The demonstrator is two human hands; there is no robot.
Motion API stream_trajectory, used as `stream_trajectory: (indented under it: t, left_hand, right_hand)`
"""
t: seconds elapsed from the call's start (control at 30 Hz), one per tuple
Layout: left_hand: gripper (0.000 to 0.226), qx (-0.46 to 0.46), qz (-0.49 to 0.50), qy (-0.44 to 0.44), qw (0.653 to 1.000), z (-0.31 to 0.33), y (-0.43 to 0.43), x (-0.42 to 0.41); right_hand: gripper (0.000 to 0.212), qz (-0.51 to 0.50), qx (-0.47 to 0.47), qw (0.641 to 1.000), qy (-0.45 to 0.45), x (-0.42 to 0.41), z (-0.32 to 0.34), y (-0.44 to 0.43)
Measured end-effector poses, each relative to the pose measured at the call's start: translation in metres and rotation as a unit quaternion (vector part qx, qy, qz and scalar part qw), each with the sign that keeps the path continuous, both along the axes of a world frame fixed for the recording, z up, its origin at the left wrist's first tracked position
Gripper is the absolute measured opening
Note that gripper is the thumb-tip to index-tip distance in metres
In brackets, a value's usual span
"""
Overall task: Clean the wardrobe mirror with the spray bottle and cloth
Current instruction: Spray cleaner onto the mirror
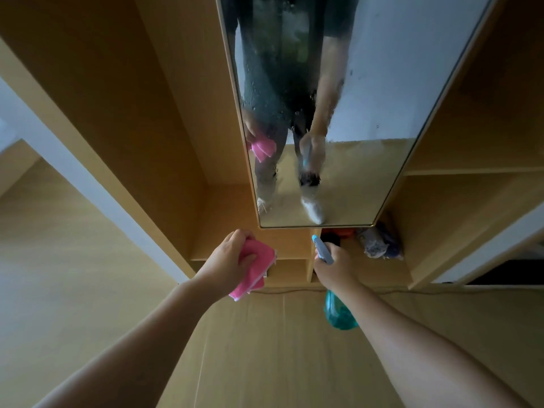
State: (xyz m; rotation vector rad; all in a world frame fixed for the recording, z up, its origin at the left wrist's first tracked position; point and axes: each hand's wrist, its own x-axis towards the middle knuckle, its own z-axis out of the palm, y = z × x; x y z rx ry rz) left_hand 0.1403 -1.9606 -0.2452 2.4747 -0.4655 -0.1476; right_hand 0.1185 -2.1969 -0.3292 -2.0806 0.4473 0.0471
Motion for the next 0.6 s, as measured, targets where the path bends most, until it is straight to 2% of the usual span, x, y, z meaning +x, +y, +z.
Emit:
stream_trajectory:
  t: [0.13,0.37,0.6]
  left_hand:
    - [0.023,0.001,-0.015,-0.001,1.000,0.002,-0.016,0.001]
    - [0.026,0.004,-0.043,0.014,0.999,-0.003,-0.059,0.003]
    - [0.026,-0.005,-0.062,0.044,0.997,-0.006,-0.096,0.003]
  right_hand:
    - [0.026,-0.032,0.019,0.999,0.009,-0.008,0.000,-0.021]
    - [0.028,-0.085,0.019,0.996,0.034,-0.022,-0.001,-0.067]
    - [0.020,-0.099,0.017,0.994,0.031,-0.032,-0.003,-0.096]
